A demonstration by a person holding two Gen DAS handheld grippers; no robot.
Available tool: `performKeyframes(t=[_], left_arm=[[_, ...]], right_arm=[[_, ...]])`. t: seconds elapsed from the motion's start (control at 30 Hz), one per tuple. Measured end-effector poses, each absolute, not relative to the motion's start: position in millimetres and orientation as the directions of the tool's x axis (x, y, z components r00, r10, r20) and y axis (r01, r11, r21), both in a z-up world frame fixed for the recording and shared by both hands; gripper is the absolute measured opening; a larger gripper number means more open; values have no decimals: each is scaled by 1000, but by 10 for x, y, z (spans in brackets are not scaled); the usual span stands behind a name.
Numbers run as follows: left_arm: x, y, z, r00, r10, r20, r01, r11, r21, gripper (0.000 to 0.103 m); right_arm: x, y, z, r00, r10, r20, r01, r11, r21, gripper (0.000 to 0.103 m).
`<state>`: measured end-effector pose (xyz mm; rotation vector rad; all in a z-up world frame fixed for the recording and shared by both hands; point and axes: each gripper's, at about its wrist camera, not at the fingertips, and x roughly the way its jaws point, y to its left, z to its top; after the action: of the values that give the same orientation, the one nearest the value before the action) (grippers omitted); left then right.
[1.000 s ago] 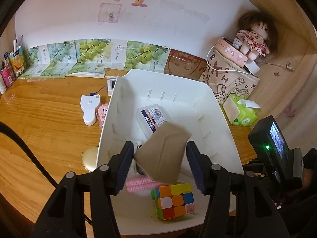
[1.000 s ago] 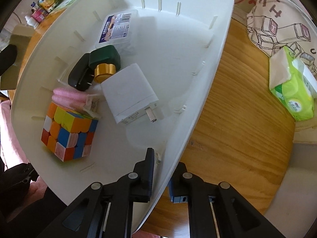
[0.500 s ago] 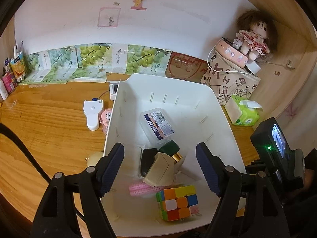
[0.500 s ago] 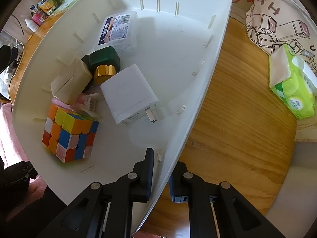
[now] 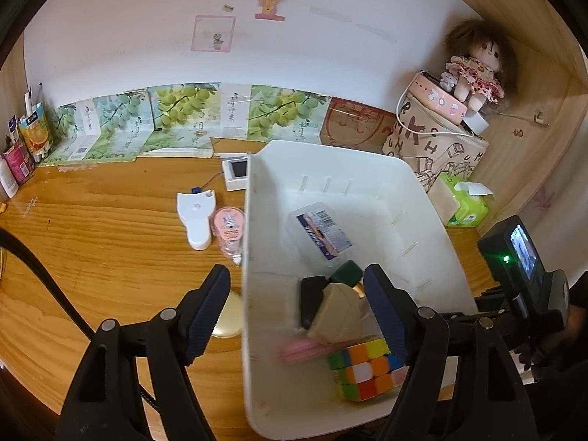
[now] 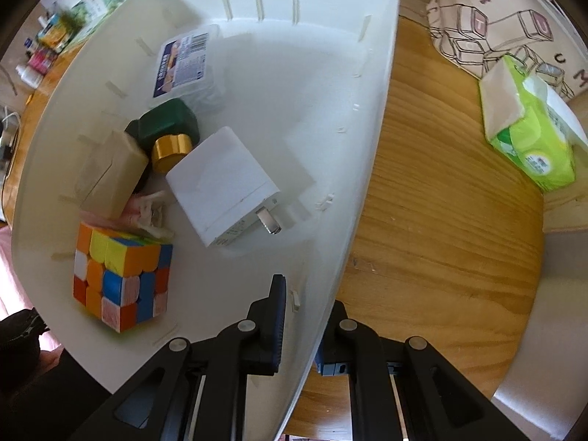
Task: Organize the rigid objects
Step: 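Move the open left gripper toward the round beige compact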
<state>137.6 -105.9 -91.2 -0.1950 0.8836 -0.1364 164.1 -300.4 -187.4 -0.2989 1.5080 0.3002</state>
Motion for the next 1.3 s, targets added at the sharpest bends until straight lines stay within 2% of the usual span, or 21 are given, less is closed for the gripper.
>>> performKeyframes(t=[0.67,0.93,1.3], left_arm=[[1470,-280,-1067,581,-204,-788,68,977,-203,78],[1567,-159,-1203,506,-258,-823,169,965,-198,78],[1655,-248,-1547,373,-254,-892,305,942,-140,88]], right_arm=[[1671,-3107,-1827,90,-63,-994,-91,993,-72,12],[1669,-3210,-1812,112,-79,-991,7,997,-78,12],[1601,-3339,-1854,116,-96,-989,95,992,-86,12]])
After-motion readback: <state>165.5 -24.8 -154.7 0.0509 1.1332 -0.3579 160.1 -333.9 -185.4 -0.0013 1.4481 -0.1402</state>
